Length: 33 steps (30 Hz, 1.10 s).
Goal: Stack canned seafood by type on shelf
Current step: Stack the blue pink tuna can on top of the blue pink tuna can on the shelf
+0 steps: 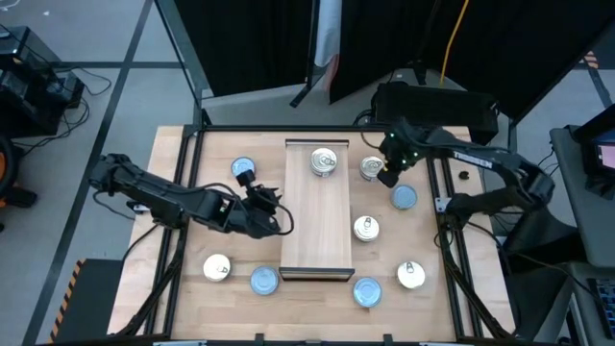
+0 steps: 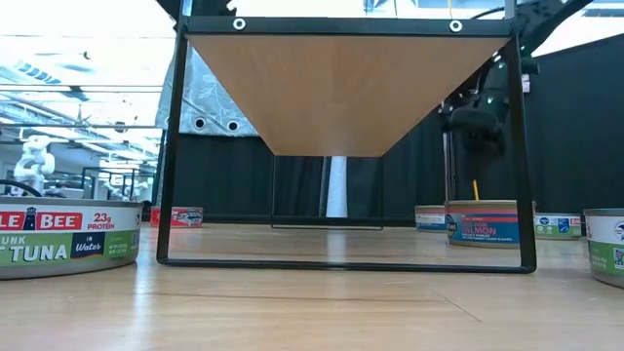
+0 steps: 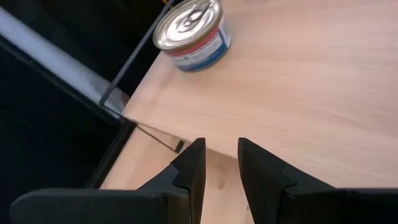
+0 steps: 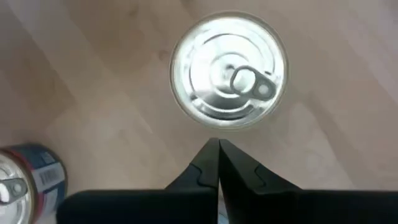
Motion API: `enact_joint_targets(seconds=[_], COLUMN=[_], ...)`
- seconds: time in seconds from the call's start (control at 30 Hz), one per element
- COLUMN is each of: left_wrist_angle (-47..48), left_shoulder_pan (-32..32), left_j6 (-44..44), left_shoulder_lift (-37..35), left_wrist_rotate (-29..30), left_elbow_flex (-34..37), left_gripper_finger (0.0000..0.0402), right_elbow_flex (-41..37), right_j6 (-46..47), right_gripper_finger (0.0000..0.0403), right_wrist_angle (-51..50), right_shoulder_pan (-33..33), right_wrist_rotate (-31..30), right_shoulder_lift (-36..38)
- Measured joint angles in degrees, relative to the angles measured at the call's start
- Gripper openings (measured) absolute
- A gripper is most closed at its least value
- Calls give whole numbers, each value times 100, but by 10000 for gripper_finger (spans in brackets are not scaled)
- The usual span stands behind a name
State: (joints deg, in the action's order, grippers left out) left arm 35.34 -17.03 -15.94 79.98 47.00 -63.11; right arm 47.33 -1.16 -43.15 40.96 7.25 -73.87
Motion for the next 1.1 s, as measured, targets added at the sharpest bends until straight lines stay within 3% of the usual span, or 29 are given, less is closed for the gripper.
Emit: enact_joint_targets(seconds=[0.6, 0.83, 1.1], left_wrist_angle=[-58, -763, -884], left_shoulder_pan=[-113, -14, -111], left_j6=[963, 1093, 912], left_shoulder_lift=[-50, -696, -1561], left_wrist_rotate=[-26, -119, -175], left_elbow_flex=[153, 1144, 1411], left_gripper_finger=[97, 97, 97], right_elbow_flex=[0, 0, 0], right_j6=[801, 925, 952], right_gripper_finger=[1, 1, 0], right_wrist_angle=[301, 303, 228], right_shoulder_pan=[-550, -550, -550], right_wrist_rotate=[-802, -874, -1047], right_shoulder_lift=[-619, -678, -686])
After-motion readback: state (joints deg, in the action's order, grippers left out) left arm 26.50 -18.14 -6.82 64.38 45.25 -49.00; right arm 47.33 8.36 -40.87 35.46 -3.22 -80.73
